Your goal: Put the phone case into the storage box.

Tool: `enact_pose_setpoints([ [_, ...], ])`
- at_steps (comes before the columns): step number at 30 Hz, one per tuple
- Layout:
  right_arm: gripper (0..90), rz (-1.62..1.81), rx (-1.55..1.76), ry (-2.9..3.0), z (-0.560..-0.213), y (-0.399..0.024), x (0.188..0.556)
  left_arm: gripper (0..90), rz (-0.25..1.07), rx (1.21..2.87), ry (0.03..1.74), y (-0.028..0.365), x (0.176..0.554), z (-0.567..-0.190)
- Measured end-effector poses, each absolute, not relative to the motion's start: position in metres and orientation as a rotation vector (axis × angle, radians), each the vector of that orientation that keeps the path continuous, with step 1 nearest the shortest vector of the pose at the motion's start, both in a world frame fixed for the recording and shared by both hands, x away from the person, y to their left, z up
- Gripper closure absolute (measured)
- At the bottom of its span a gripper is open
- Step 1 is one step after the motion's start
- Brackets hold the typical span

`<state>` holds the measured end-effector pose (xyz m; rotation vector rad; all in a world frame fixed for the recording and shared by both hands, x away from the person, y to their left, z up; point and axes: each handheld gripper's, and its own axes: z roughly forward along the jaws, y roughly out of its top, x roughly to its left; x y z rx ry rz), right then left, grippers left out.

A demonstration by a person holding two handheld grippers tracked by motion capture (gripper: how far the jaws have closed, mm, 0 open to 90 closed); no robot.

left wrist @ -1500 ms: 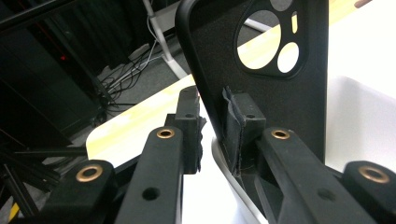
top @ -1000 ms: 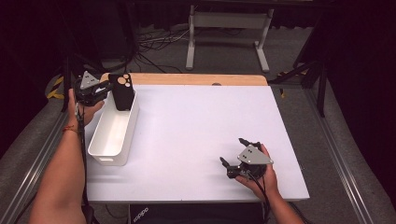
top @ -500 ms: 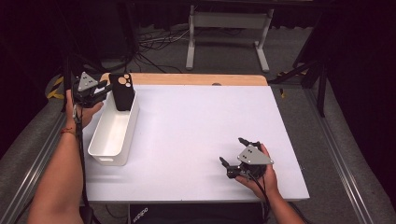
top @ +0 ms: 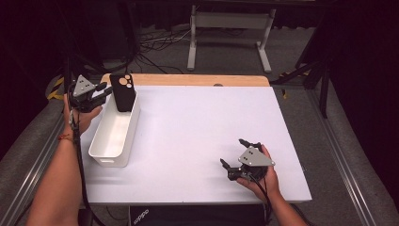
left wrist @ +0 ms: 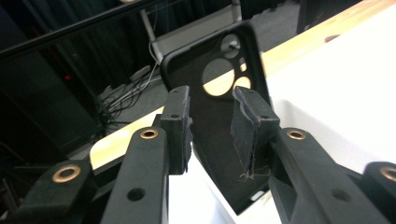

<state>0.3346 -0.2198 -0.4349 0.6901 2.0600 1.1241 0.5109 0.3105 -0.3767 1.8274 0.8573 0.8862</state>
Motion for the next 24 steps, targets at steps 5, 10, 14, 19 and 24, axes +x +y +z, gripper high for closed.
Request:
enact_pose_setpoints([
  [5, 8.9, 1.132, 0.681, 2.063, -0.434, -0.219, 0.335, 64.7, 0.883, 1.804, 0.863, 0.312, 0.5, -0.376],
  [10, 8.9, 1.144, 0.669, 2.055, -0.431, -0.22, 0.333, 57.1, 0.877, 1.761, 0.877, 0.314, 0.488, -0.375],
  [14, 8.9, 1.152, 0.669, 2.049, -0.43, -0.222, 0.332, 55.0, 0.868, 1.726, 0.875, 0.315, 0.478, -0.371],
  [19, 8.9, 1.156, 0.668, 2.05, -0.429, -0.223, 0.332, 50.5, 0.857, 1.712, 0.868, 0.313, 0.467, -0.372],
  [24, 8.9, 1.157, 0.672, 2.056, -0.43, -0.224, 0.332, 44.1, 0.846, 1.699, 0.866, 0.312, 0.461, -0.372],
])
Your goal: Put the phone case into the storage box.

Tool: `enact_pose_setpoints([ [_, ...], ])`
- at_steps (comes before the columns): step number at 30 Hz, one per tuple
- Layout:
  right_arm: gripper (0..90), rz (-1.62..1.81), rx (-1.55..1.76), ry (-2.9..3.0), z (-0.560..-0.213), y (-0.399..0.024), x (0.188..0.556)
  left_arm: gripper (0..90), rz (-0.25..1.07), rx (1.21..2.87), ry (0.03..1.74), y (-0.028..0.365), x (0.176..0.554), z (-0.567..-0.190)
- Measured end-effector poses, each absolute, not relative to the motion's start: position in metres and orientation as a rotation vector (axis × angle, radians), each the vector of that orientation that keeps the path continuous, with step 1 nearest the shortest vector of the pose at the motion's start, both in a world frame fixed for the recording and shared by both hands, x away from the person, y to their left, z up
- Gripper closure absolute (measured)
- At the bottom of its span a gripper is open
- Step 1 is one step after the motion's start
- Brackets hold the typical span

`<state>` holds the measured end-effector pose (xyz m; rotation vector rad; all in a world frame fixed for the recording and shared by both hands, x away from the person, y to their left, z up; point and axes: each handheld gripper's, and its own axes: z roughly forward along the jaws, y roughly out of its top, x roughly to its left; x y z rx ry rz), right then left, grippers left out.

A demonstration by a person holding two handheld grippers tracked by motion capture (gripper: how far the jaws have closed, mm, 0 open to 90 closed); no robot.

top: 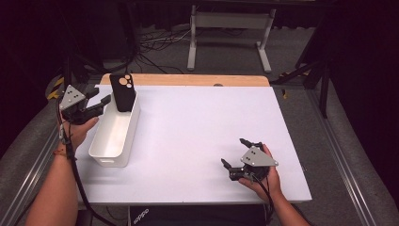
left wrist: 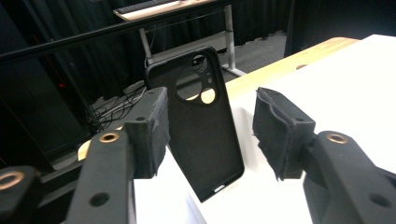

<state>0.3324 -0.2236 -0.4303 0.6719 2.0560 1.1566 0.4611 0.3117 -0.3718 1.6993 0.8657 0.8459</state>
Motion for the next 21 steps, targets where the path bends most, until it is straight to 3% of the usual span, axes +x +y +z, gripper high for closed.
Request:
enact_pose_setpoints([
  [5, 8.9, 1.159, 0.673, 2.057, -0.43, -0.223, 0.332, 38.1, 0.846, 1.696, 0.863, 0.312, 0.458, -0.372],
  [10, 8.8, 1.161, 0.667, 2.054, -0.429, -0.223, 0.332, 26.6, 0.843, 1.688, 0.855, 0.308, 0.451, -0.37],
  [21, 8.8, 1.163, 0.653, 2.061, -0.429, -0.222, 0.33, 15.4, 0.842, 1.674, 0.834, 0.294, 0.435, -0.367],
])
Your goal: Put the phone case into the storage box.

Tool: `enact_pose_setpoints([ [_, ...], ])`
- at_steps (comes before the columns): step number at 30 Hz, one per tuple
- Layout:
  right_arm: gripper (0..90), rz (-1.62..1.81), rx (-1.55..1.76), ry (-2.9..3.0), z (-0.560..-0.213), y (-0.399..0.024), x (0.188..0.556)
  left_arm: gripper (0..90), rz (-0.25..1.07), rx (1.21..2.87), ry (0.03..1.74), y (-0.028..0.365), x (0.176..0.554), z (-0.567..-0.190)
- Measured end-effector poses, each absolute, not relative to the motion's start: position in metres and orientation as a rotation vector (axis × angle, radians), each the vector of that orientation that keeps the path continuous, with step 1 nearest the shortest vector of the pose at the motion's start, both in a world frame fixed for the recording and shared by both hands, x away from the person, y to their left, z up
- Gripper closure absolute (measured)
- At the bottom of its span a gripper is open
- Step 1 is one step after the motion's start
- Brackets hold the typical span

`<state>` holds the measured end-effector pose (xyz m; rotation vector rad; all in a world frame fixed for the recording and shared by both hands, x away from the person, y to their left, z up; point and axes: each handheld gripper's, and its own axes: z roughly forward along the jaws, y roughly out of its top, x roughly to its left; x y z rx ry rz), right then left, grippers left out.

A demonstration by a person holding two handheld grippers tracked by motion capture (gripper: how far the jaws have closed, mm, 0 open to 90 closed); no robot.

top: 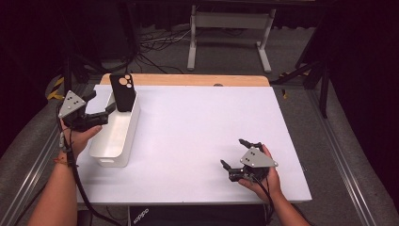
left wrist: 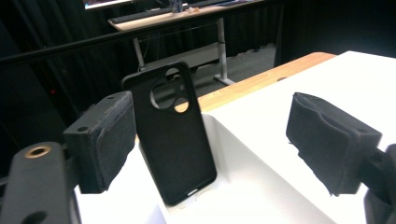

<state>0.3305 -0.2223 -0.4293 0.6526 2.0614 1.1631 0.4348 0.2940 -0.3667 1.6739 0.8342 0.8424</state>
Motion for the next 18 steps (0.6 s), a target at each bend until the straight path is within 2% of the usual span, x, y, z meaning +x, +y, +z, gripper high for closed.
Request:
enact_pose_setpoints([
  [7, 8.8, 1.166, 0.644, 2.058, -0.428, -0.223, 0.329, 10.2, 0.879, 1.672, 0.83, 0.287, 0.427, -0.362],
  [12, 8.8, 1.167, 0.637, 2.05, -0.427, -0.223, 0.328, 4.3, 0.845, 1.691, 0.783, 0.278, 0.422, -0.363],
  [18, 8.8, 1.17, 0.635, 2.05, -0.426, -0.222, 0.328, 3.4, 0.823, 1.691, 0.757, 0.269, 0.417, -0.363],
])
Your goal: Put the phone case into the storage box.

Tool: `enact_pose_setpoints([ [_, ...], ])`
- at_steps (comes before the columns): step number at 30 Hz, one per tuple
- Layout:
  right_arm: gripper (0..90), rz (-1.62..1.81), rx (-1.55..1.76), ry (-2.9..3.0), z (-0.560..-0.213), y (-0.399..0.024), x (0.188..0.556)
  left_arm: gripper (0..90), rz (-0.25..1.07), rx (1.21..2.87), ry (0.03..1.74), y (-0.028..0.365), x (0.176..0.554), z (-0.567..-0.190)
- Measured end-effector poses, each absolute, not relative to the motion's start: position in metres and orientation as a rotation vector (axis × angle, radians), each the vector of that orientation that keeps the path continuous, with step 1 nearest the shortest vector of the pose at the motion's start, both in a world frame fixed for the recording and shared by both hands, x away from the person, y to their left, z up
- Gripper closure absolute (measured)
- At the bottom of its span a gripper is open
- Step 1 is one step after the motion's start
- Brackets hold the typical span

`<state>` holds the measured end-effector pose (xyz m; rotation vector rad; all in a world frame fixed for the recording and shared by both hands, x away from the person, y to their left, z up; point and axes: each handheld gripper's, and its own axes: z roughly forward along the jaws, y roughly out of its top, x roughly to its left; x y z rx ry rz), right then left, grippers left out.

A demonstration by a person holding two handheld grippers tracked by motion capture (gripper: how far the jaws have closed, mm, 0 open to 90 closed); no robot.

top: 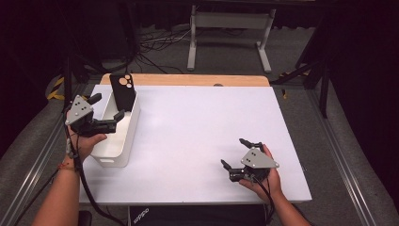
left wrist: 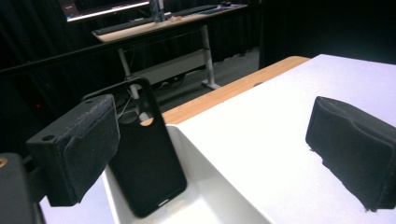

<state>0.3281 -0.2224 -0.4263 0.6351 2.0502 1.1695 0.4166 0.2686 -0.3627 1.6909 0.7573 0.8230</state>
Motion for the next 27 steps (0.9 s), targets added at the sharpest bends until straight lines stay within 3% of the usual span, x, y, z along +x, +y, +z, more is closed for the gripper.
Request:
enact_pose_setpoints([
  [27, 8.9, 1.182, 0.623, 2.032, -0.423, -0.223, 0.326, 4.3, 0.804, 1.692, 0.626, 0.231, 0.393, -0.361],
])
